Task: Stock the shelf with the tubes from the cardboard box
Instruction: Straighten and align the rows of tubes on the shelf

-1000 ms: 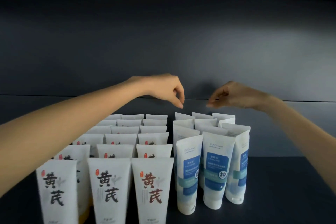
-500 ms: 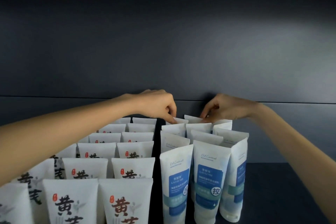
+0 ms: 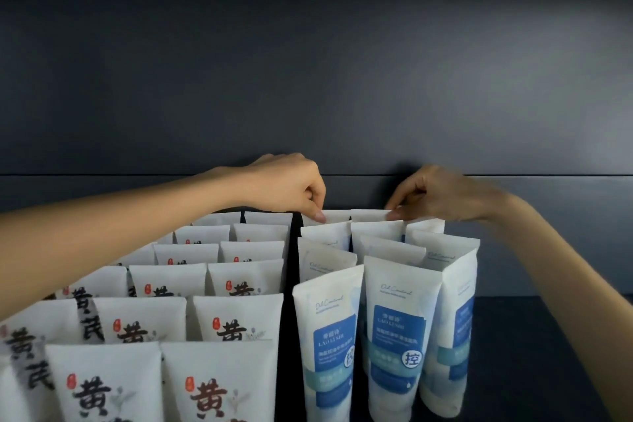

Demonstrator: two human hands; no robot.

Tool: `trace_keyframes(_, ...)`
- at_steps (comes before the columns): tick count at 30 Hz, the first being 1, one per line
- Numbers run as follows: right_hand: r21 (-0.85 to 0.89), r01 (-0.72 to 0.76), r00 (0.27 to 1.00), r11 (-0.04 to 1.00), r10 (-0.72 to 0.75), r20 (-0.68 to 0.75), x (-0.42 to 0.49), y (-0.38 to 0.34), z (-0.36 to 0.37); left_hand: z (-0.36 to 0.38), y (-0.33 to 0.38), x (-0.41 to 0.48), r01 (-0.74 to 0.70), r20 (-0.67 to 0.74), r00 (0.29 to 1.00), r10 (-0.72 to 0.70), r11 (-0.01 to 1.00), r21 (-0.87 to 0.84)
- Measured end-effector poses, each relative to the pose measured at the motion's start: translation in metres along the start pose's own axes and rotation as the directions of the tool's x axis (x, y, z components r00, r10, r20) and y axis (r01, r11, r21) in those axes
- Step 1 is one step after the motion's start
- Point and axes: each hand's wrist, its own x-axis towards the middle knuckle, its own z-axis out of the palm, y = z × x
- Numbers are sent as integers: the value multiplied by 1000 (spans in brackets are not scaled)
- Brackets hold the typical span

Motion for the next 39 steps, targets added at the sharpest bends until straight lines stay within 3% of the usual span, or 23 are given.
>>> trace_keyframes(21, -9, 12, 999, 1000, -13, -31, 0, -2, 3, -3, 3, 0, -7, 11, 1000, 7, 998, 67)
trace_keyframes(30, 30, 14, 1000, 999, -13, -28, -8, -3, -8, -1, 1, 2, -12, -11, 1000, 12, 1000, 14)
trace_keyframes(34, 68, -24, 993, 997, 32, -113, -22, 8, -29, 1, -1, 3, -22, -27, 999, 22, 1000, 7)
trace_keyframes(39, 34, -127, 991, 991, 128, -35, -40, 18, -43, 2, -2, 3, -32, -10, 999, 32, 999, -3)
